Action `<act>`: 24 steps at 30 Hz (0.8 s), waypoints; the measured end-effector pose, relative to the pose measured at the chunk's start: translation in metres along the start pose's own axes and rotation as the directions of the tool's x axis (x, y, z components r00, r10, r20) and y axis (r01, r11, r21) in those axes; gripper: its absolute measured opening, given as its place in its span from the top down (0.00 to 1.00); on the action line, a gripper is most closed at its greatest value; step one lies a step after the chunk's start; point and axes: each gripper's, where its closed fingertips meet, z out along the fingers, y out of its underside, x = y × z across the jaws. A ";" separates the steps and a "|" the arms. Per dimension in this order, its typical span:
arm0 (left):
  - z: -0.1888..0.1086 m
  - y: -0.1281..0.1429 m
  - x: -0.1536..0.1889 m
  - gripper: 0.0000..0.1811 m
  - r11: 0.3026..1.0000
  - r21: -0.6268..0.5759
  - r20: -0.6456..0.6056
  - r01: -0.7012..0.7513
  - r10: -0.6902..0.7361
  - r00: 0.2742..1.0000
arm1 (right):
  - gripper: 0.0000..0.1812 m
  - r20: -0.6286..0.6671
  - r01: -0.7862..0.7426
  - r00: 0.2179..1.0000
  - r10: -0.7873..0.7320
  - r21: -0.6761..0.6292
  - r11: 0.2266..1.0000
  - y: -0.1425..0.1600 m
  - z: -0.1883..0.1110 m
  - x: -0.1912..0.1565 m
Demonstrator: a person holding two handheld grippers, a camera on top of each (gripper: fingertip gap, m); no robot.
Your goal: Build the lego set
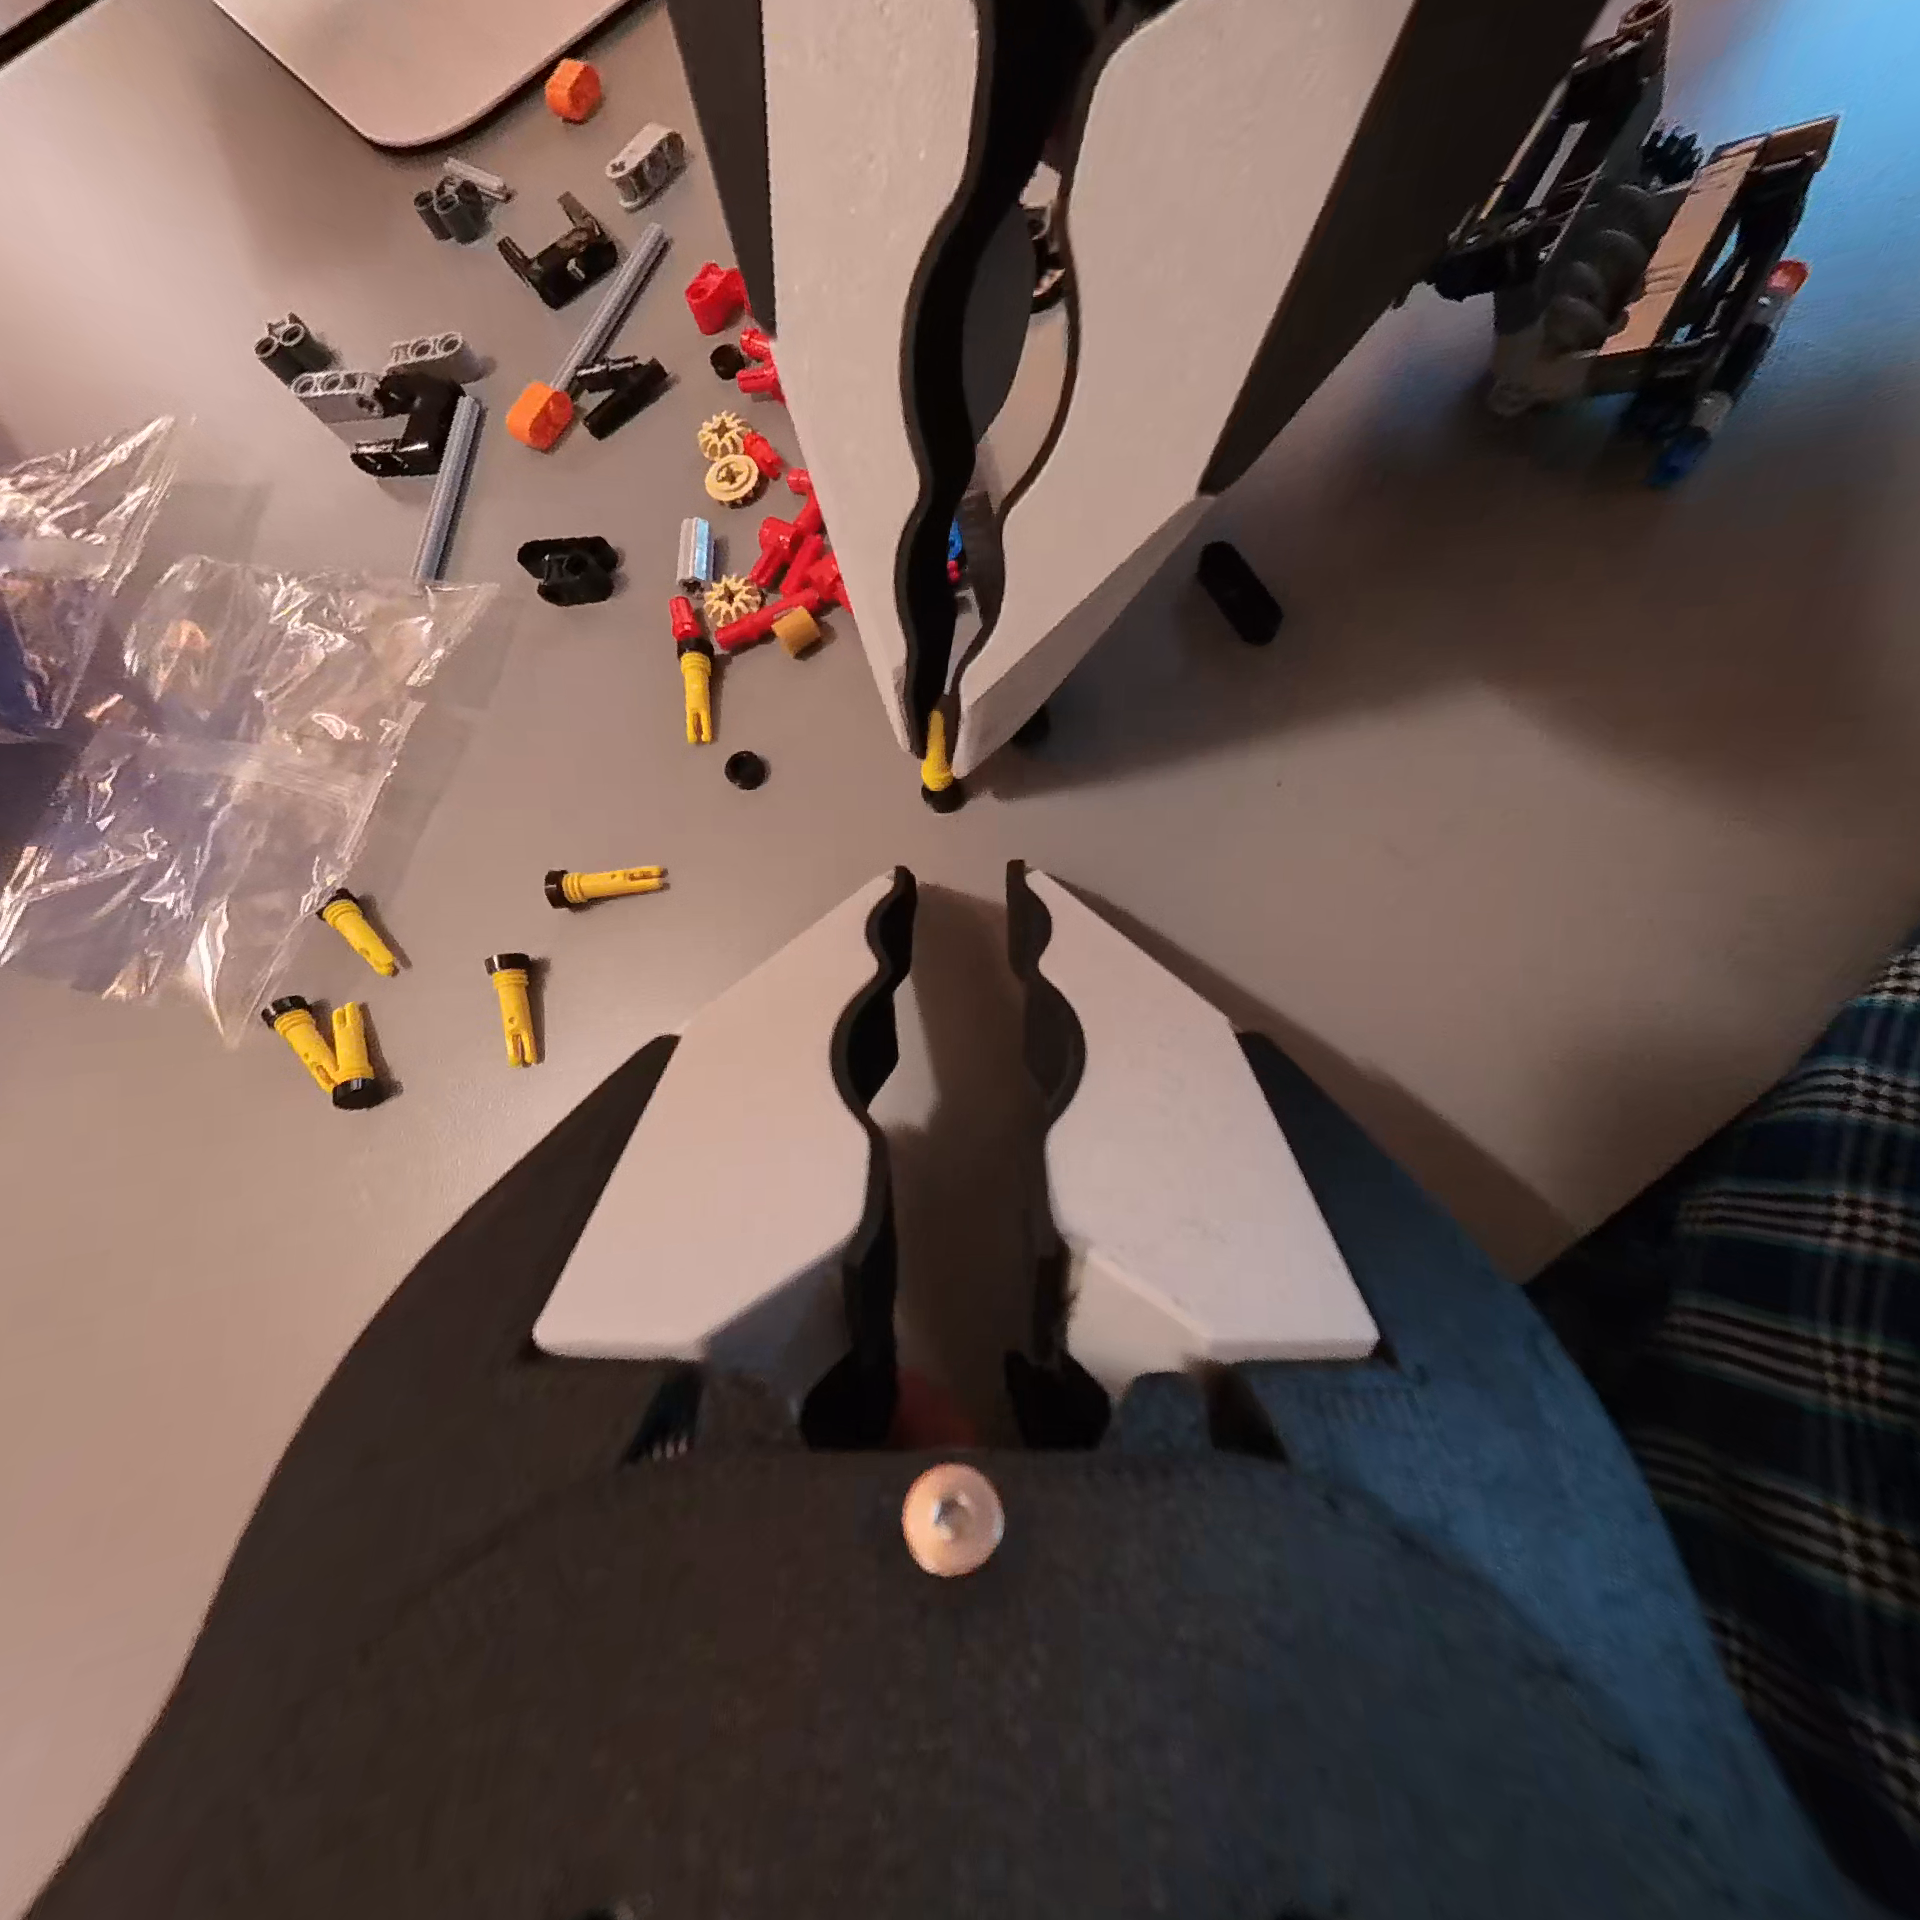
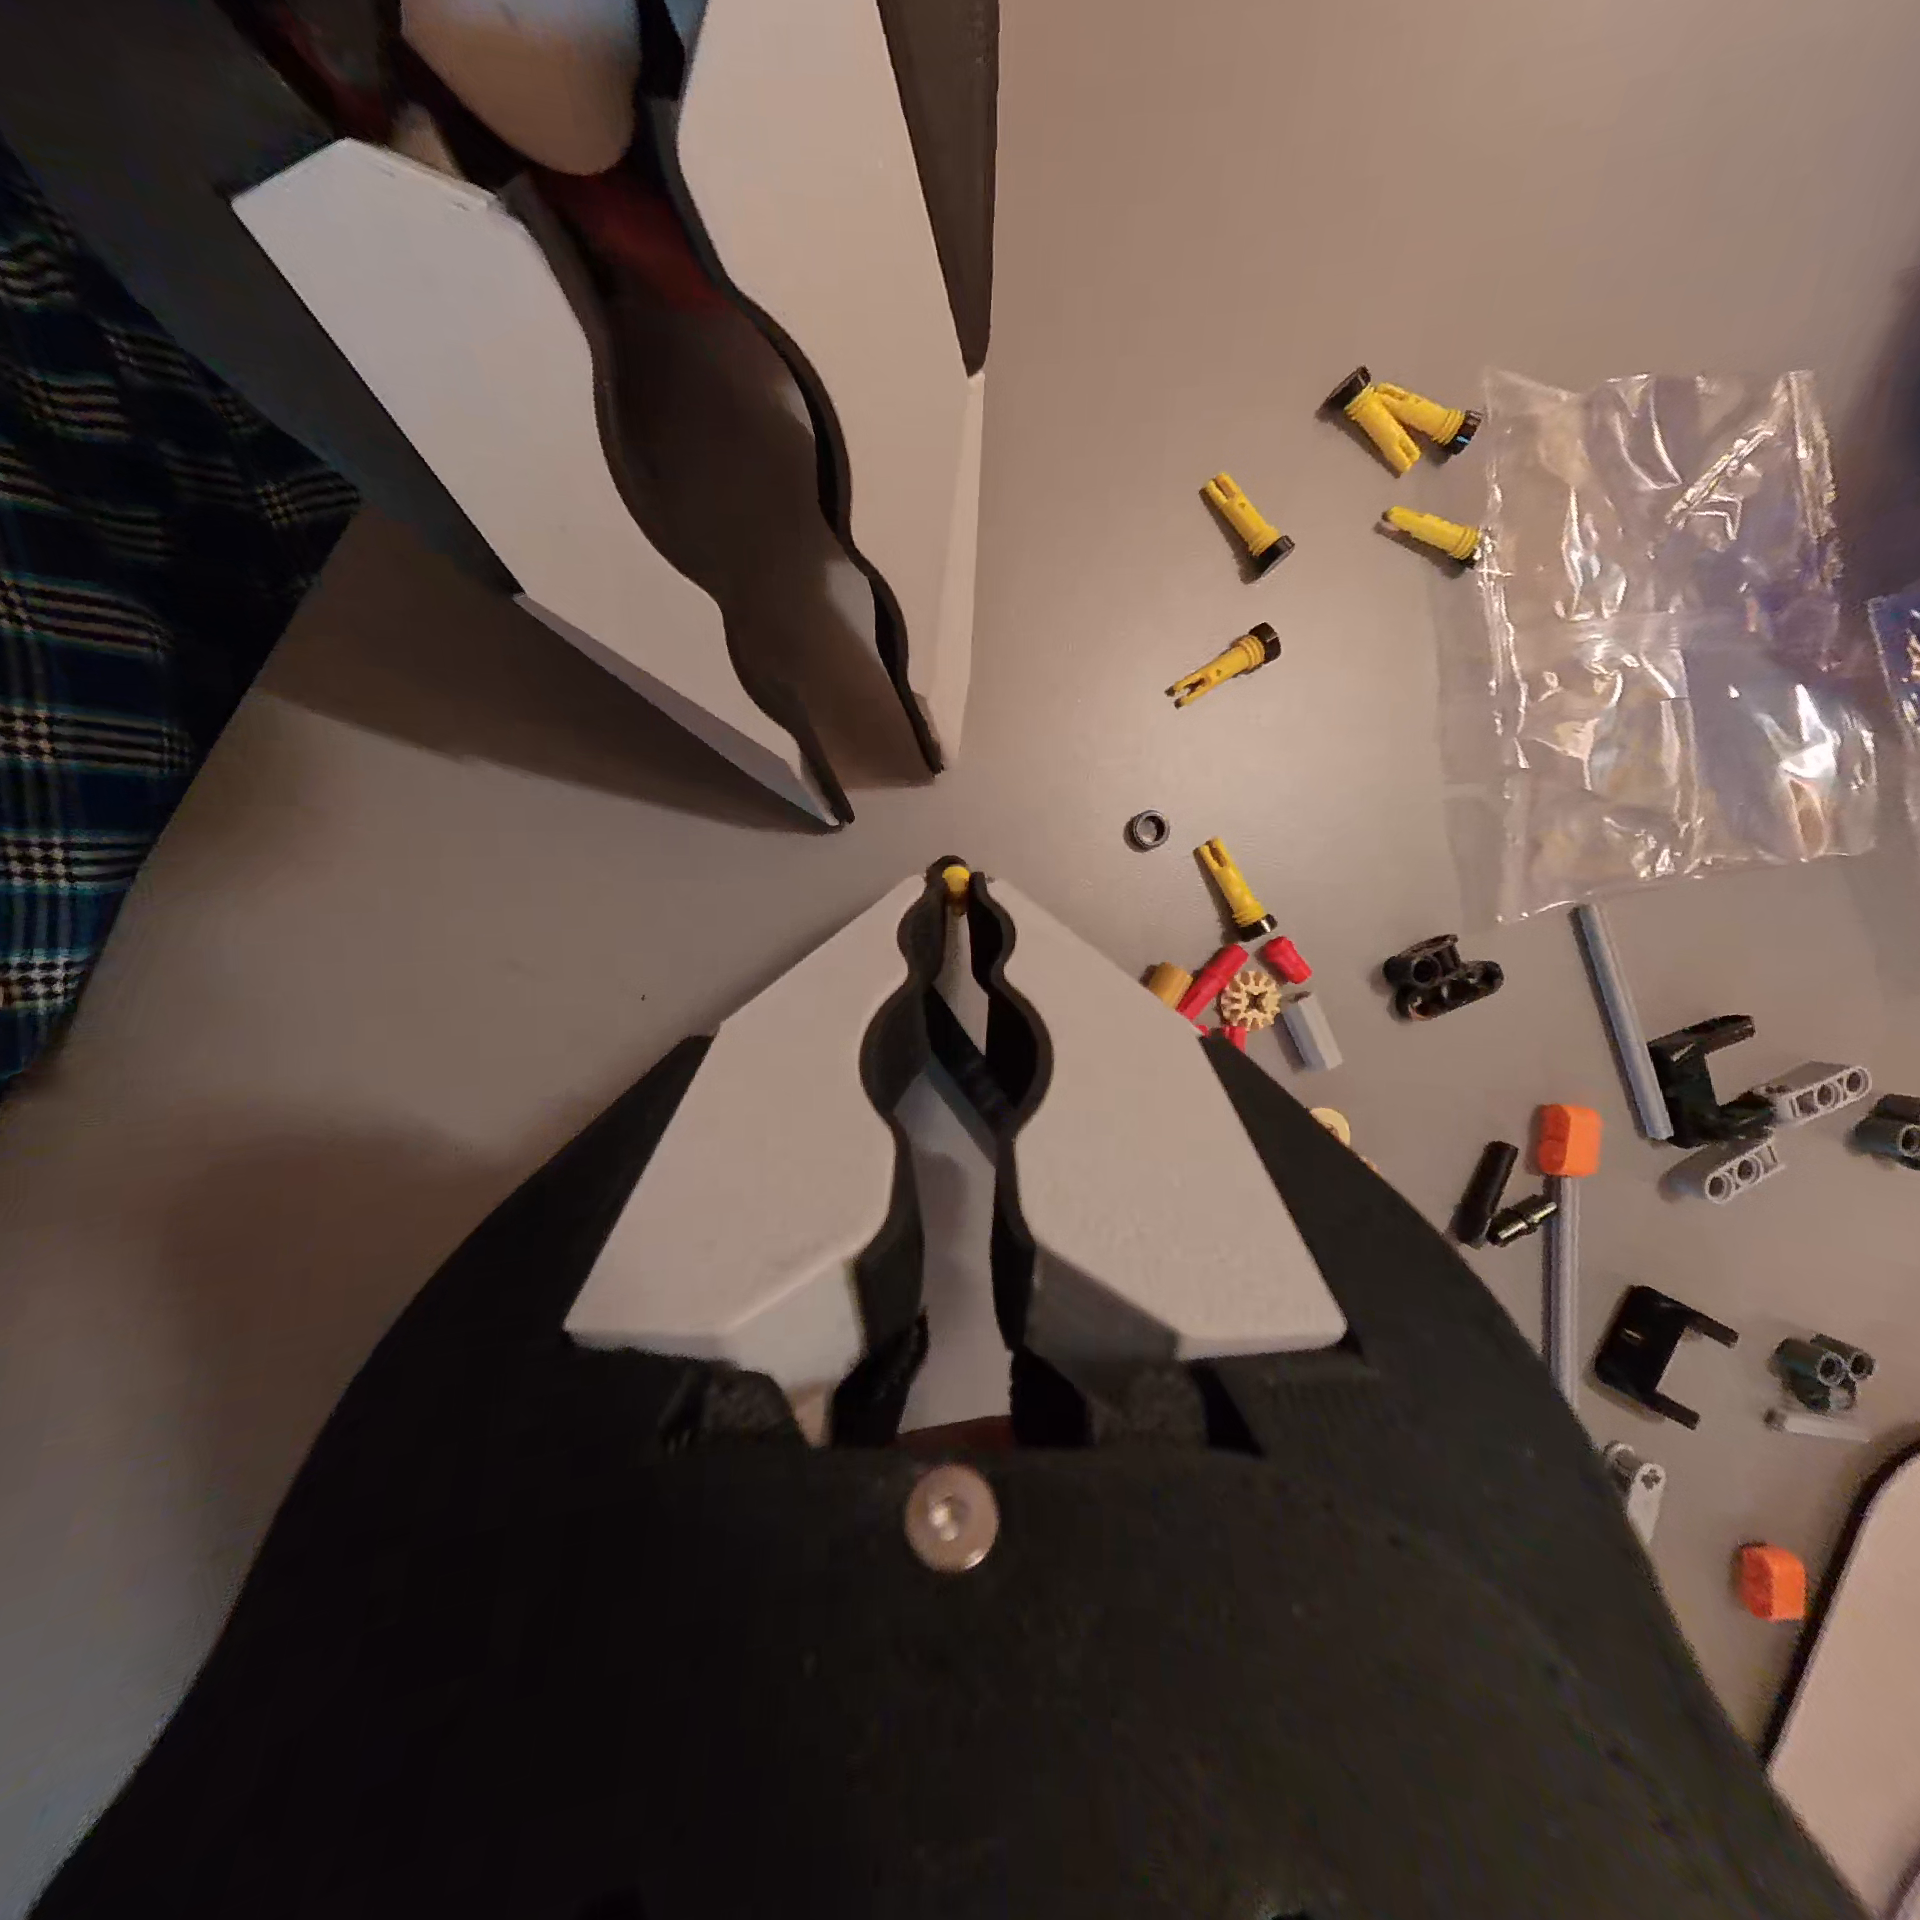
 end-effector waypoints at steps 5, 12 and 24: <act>0.000 0.000 0.000 0.91 1.000 0.000 -0.003 0.001 -0.001 1.000 | 0.99 0.008 -0.003 1.000 0.003 0.008 1.000 -0.001 0.001 0.000; 0.001 0.000 0.001 0.92 1.000 0.000 -0.003 -0.012 0.012 1.000 | 0.99 0.002 0.054 0.999 -0.054 -0.037 0.998 -0.002 0.003 -0.002; -0.001 0.000 0.005 0.94 1.000 0.003 -0.009 -0.021 0.021 1.000 | 0.99 0.055 0.117 0.992 -0.109 -0.177 0.977 -0.001 0.003 -0.004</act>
